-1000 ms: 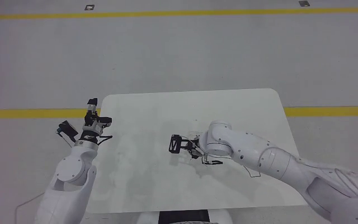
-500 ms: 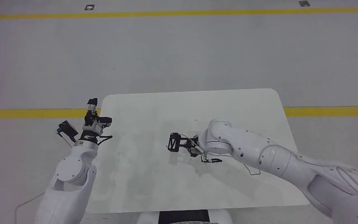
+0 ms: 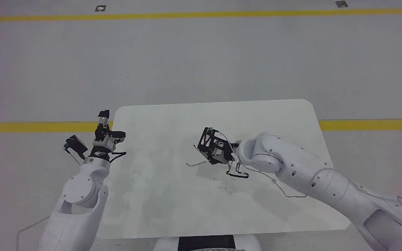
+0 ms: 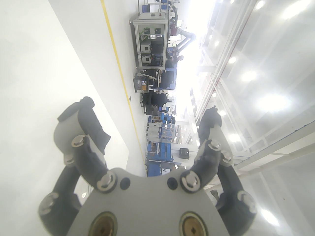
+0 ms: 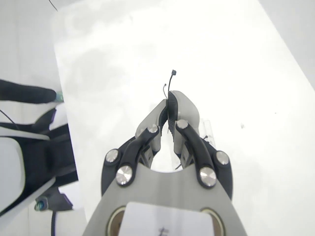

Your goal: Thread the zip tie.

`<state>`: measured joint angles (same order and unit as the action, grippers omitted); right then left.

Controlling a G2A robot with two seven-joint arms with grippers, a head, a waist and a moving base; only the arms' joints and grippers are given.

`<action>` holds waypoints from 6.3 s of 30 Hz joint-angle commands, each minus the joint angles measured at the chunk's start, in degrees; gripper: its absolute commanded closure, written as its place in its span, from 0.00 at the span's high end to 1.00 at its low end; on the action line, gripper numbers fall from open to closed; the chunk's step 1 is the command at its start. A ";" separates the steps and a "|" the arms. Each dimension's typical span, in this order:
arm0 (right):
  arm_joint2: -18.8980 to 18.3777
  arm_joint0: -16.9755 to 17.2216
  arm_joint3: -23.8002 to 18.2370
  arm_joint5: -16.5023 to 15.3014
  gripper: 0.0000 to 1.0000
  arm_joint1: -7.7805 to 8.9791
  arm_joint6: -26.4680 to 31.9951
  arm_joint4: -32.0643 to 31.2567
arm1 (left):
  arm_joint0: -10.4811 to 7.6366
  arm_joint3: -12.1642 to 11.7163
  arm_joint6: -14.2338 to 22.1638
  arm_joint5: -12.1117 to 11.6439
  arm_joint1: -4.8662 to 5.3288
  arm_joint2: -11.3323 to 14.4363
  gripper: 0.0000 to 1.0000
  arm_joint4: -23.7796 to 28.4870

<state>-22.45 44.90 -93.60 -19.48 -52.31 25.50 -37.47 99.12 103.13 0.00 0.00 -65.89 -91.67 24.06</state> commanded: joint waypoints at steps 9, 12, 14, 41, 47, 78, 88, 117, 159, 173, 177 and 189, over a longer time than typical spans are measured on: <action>1.72 0.88 -1.48 0.00 0.00 1.80 -7.65 3.16 | 0.00 0.00 0.00 0.00 0.00 0.00 1.00 0.00; 1.72 0.88 -1.48 0.00 0.00 1.80 -7.65 3.16 | 0.00 0.00 0.00 0.00 0.00 0.00 1.00 0.00; 1.72 0.88 -1.48 0.00 0.00 1.80 -7.65 3.16 | 0.00 0.00 0.00 0.00 0.00 0.00 1.00 0.00; -2.76 5.21 6.70 0.00 0.00 -7.39 -33.22 30.71 | 0.00 0.00 0.00 0.00 0.00 0.00 1.00 0.00; -3.06 5.66 6.53 0.35 0.00 -7.46 -33.28 30.85 | 0.00 0.00 0.00 0.00 0.00 0.00 1.00 0.00; -5.87 5.87 9.62 10.98 0.00 -15.85 -34.58 41.14 | -0.82 -4.90 12.04 -10.33 -0.23 1.72 1.00 -2.14; -9.28 6.80 9.98 12.72 0.00 -18.95 -29.66 53.97 | -0.87 -5.69 15.49 -12.67 -0.33 2.44 1.00 -1.84; -10.74 9.26 12.05 18.24 0.00 -23.61 -26.23 66.24 | -1.37 -5.57 25.93 -17.97 -0.34 4.24 1.00 0.87; -11.49 12.72 10.98 28.23 0.00 -26.83 -23.61 58.51 | -3.87 -8.33 30.85 -18.51 -0.12 7.13 0.31 1.28; -13.62 14.27 10.63 29.82 0.00 -28.13 -22.41 55.78 | -4.69 -9.53 31.31 -18.45 0.02 7.80 0.09 1.07; -14.19 14.69 10.51 30.34 0.00 -28.44 -22.19 54.97 | -4.76 -9.61 31.40 -18.45 0.08 7.84 0.00 1.10; -16.23 16.29 9.51 30.54 1.00 -28.99 -20.13 52.61 | -4.07 -9.61 31.50 -18.48 0.35 7.41 0.00 0.76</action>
<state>-38.49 61.06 -83.94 11.08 -81.31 5.12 15.34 94.96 93.47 31.34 -18.38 -65.57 -84.21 24.72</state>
